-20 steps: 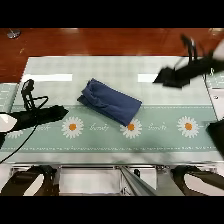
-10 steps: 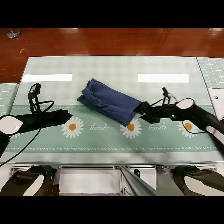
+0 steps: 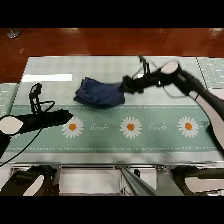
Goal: Fold the shirts.
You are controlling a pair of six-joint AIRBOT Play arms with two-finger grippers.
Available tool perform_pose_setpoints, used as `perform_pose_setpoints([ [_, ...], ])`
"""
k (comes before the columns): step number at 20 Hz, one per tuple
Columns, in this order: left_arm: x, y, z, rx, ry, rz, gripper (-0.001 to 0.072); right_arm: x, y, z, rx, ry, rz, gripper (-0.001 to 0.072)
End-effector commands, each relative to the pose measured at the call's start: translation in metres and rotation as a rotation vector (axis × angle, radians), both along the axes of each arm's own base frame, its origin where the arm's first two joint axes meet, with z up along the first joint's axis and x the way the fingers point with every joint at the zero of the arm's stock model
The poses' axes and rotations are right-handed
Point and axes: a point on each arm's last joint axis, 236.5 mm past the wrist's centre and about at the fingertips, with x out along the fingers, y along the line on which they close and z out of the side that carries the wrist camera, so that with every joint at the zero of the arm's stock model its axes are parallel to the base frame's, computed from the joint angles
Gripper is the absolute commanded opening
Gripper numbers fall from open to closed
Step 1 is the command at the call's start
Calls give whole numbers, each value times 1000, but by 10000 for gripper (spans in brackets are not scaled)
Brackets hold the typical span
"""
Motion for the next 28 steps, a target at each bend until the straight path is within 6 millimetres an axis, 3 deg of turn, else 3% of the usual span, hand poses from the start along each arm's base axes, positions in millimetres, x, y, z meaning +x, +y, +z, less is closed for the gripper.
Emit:
perform_pose_setpoints([
  [1, 0, 0, -1, -1, 2, 0, 25, 48, -31, 101, -202, -279, -17, 20],
  [3, 0, 0, -1, 0, 2, -1, 25, 58, -63, 138, -303, -350, -69, 20],
  [6, -1, 0, -1, 1, 2, -2, 25, 59, -111, 170, -349, -352, -135, 21],
  [9, -1, 0, -1, 1, 4, -4, 25, 43, -175, 173, -398, -258, -211, 21],
  [14, -1, 0, -1, 1, 3, -4, 25, -14, -276, 177, -466, -56, -362, 21],
  [19, 2, 0, 0, 2, -7, 2, 26, -112, -355, 151, -578, 155, -591, 21],
  [22, 5, 1, 2, 2, -22, 11, 25, -192, -390, 108, -656, 330, -741, 20],
  [25, 7, 2, 3, 2, -29, 16, 25, -270, -410, 59, -695, 533, -906, 20],
  [28, 8, 2, 3, 2, -35, 19, 25, -328, -407, 19, -697, 697, -1040, 22],
])
